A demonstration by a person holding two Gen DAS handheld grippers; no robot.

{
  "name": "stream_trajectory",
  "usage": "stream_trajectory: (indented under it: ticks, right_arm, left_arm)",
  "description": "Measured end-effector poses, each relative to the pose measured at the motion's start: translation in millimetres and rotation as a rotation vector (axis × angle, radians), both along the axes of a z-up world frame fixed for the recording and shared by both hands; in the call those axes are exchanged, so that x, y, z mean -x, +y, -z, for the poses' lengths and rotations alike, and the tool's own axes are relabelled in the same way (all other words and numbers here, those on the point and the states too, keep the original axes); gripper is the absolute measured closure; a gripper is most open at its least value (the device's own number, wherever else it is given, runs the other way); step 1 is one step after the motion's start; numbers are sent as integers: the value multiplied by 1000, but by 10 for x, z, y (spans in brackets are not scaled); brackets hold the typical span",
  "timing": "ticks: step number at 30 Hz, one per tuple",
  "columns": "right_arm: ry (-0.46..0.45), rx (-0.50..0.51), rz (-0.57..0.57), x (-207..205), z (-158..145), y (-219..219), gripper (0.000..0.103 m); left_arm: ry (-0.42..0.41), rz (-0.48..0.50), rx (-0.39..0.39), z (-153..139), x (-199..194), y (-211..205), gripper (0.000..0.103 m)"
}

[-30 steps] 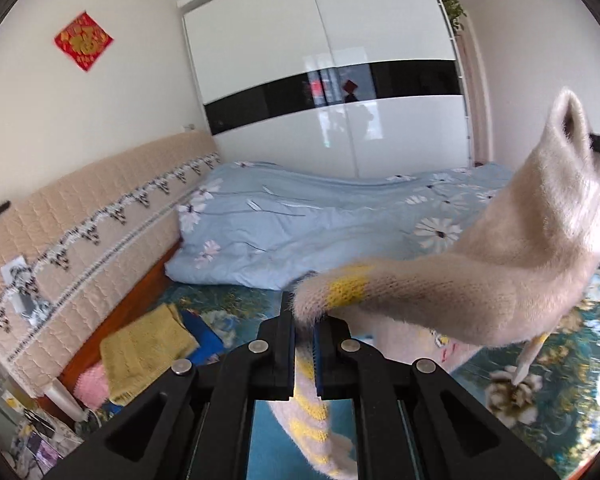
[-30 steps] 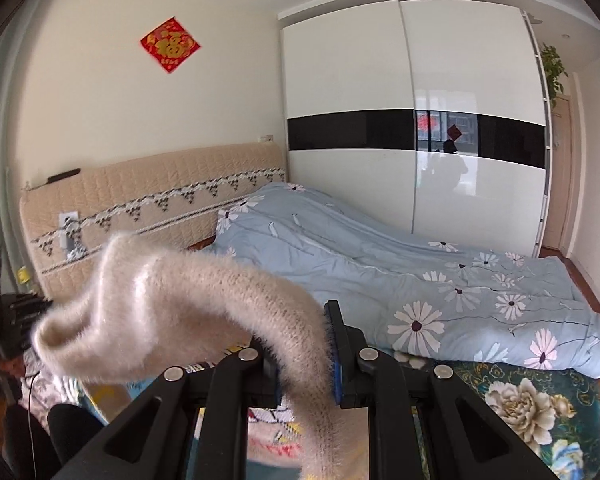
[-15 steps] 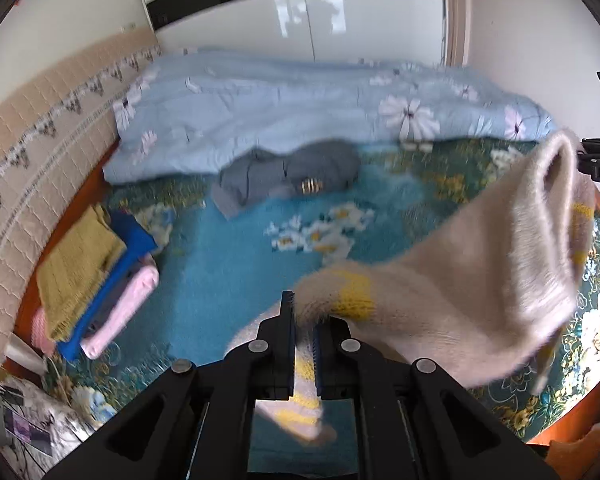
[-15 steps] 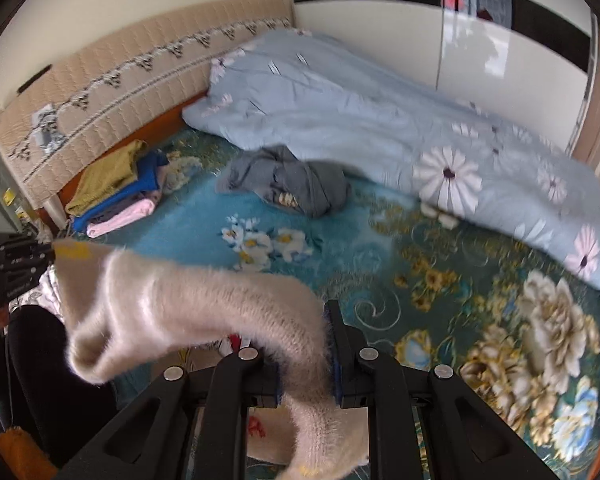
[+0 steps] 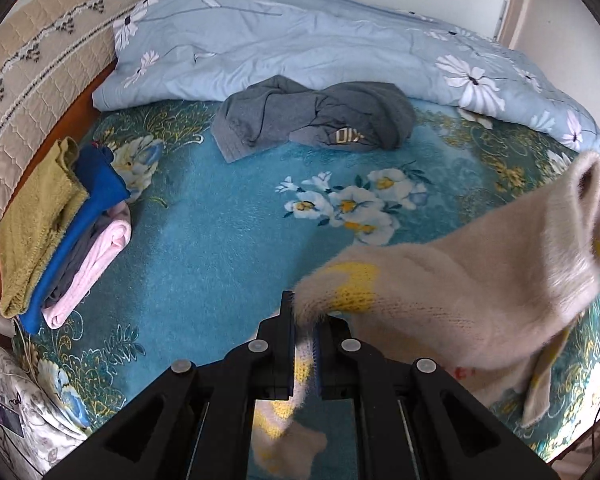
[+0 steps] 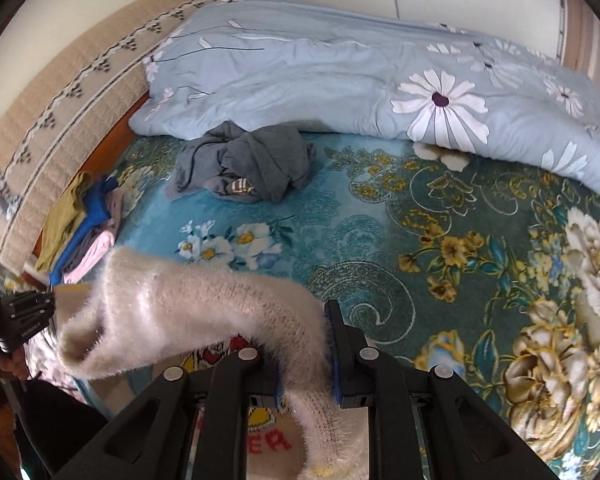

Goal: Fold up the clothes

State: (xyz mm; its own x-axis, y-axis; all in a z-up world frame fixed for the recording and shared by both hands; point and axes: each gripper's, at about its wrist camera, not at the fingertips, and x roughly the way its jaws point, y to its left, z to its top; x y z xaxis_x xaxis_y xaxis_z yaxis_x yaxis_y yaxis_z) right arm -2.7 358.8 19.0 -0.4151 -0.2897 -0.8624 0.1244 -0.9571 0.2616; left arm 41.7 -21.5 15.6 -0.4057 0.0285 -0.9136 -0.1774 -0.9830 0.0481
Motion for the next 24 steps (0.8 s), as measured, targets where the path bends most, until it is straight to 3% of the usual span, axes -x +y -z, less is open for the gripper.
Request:
stream_trajectory:
  ticks: [10, 18, 24]
  right_arm:
    - [-116, 49, 105, 752, 526, 77, 83]
    - [-176, 2, 137, 1154, 799, -8, 82]
    - [-217, -30, 184, 1336, 975, -6, 81]
  left_arm:
    - [-106, -89, -10, 468, 773, -34, 96]
    - [-100, -149, 25, 669, 1103, -27, 92]
    - [-81, -184, 60, 755, 1300, -30, 74]
